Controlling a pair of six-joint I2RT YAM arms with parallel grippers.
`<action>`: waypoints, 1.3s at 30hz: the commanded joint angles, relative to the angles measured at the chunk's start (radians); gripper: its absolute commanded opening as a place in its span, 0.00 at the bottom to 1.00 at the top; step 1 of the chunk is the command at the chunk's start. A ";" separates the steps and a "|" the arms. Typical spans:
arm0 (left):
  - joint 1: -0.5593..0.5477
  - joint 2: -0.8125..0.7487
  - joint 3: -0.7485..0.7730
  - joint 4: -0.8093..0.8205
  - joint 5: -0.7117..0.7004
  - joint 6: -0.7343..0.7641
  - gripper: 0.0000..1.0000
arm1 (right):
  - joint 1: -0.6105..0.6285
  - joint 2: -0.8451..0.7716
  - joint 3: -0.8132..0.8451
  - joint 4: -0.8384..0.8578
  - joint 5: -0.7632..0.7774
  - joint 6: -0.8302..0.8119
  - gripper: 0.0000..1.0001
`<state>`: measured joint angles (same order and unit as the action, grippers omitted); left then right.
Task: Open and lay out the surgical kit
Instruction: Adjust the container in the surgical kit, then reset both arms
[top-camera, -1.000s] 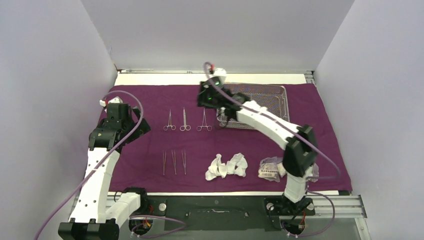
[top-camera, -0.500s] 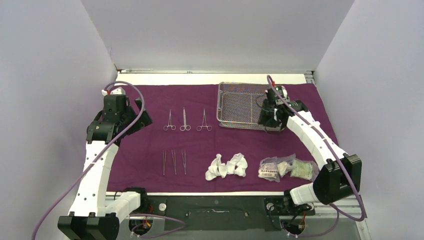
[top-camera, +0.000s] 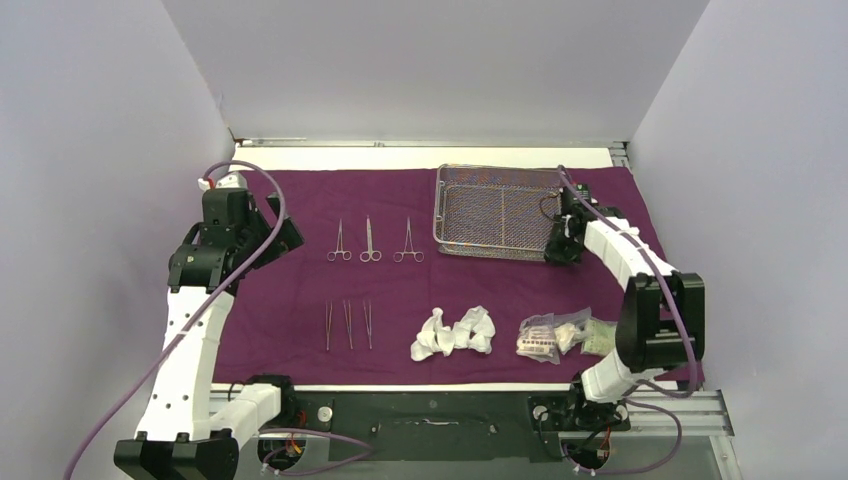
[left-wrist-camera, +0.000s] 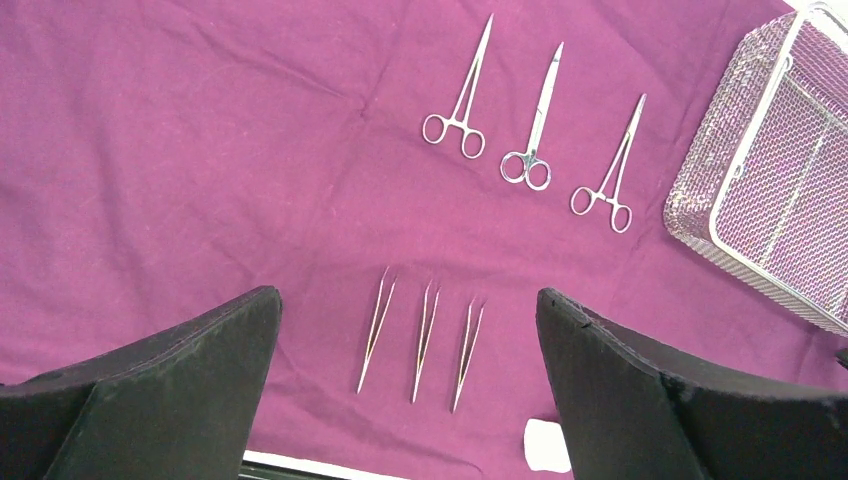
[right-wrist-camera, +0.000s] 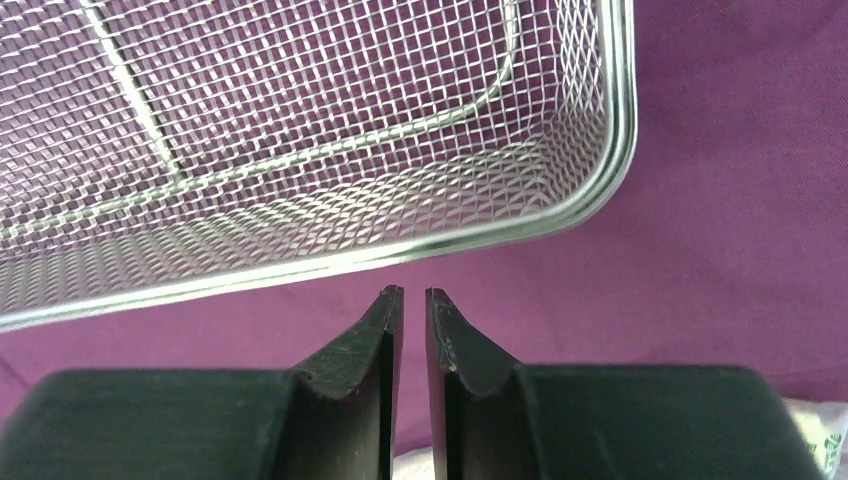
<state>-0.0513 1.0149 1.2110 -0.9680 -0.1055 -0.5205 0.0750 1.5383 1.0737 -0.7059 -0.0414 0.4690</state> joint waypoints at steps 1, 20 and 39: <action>0.005 -0.031 0.019 -0.010 0.009 -0.016 0.97 | -0.016 0.064 0.017 0.106 0.034 -0.035 0.12; 0.005 -0.019 0.047 -0.109 0.045 -0.058 0.96 | -0.031 0.014 0.047 0.122 0.008 0.008 0.20; -0.009 -0.365 0.017 -0.204 -0.006 -0.003 0.96 | -0.032 -0.832 0.052 -0.266 0.350 0.004 0.66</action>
<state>-0.0532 0.7227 1.2285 -1.1431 -0.0723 -0.5415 0.0463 0.8066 1.1107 -0.8436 0.2256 0.4824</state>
